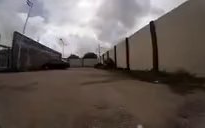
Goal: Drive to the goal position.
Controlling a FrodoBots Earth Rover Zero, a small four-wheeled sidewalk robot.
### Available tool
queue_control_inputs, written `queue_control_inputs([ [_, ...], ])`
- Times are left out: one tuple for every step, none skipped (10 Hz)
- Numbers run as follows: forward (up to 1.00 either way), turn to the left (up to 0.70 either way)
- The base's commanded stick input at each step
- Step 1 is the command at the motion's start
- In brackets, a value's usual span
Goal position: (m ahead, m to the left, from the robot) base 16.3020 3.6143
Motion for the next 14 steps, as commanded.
queue_control_inputs([
  [0.3,0.0],
  [0.3,0.0],
  [0.3,0.0],
  [0.3,0.0],
  [0.3,0.0],
  [0.3,0.0],
  [0.3,0.0],
  [0.3,0.0],
  [0.3,0.0],
  [0.3,0.6],
  [0.3,0.6],
  [0.3,0.6],
  [0.3,0.6],
  [0.3,0.6],
])
